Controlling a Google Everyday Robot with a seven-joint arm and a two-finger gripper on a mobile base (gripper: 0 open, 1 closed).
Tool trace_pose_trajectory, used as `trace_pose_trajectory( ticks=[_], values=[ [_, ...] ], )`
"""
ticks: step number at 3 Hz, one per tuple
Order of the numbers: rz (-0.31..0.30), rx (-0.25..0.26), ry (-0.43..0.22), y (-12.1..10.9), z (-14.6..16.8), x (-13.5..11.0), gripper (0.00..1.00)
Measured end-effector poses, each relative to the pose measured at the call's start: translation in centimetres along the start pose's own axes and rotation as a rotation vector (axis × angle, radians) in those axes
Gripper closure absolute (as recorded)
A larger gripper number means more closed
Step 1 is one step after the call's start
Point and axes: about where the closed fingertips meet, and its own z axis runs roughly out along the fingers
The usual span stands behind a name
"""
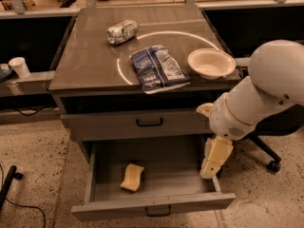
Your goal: Pick sponge from middle drawer and place on counter
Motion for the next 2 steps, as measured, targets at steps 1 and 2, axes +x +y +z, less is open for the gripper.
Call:
trace_pose_trajectory(
  ticks=[1, 2],
  values=[
    [-0.010, -0.044, -0.059, 0.3, 0.1, -0.4, 0.00],
    [-0.018, -0.089, -0.125, -0.5, 3.6, -1.9, 0.00]
  ],
)
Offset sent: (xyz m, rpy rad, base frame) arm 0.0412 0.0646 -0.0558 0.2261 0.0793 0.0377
